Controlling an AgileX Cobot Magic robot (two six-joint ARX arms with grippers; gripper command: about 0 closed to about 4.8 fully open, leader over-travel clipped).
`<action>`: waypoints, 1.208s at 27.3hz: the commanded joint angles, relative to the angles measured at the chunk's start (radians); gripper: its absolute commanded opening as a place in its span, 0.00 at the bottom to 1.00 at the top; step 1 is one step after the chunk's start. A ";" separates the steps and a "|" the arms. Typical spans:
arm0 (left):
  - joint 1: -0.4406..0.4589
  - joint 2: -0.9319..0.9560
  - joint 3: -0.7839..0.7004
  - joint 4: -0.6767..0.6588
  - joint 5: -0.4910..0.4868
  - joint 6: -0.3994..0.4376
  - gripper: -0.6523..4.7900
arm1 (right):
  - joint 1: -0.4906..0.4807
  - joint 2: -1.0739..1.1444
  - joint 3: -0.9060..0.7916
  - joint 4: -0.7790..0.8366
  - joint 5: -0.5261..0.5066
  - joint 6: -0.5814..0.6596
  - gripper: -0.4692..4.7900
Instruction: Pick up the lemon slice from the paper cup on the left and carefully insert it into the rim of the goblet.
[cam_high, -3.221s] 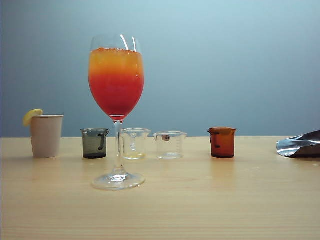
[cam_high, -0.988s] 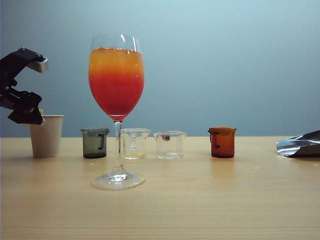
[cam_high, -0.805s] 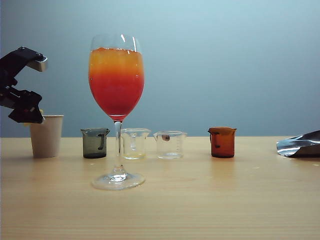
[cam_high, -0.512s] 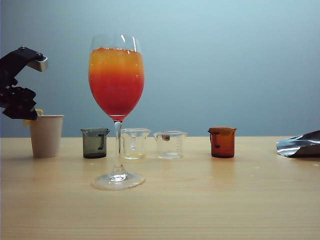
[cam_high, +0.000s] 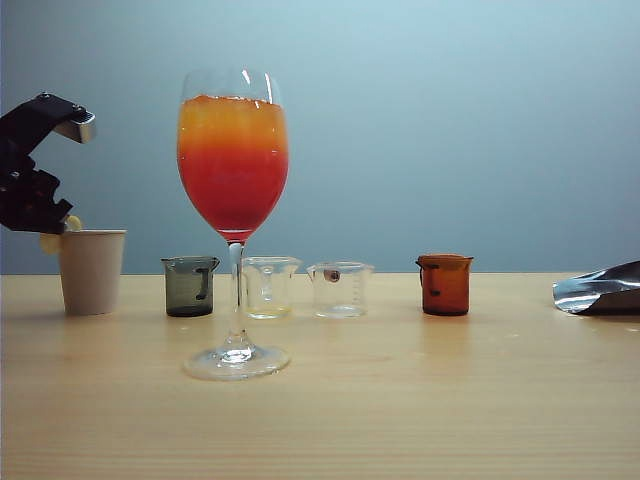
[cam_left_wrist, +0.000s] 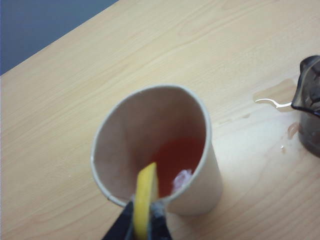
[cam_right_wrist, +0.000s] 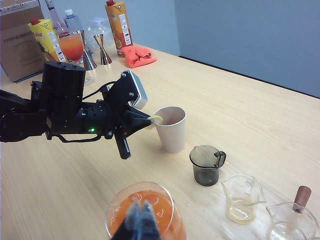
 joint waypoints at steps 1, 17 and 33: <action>-0.001 -0.003 0.002 0.016 0.005 -0.003 0.11 | 0.001 -0.004 0.004 0.016 -0.001 -0.003 0.07; -0.002 -0.228 0.002 0.016 0.047 -0.239 0.11 | 0.000 -0.009 0.004 0.016 -0.001 -0.005 0.07; -0.002 -0.668 0.002 -0.457 0.580 -0.500 0.11 | 0.000 -0.045 0.143 -0.303 -0.046 -0.061 0.07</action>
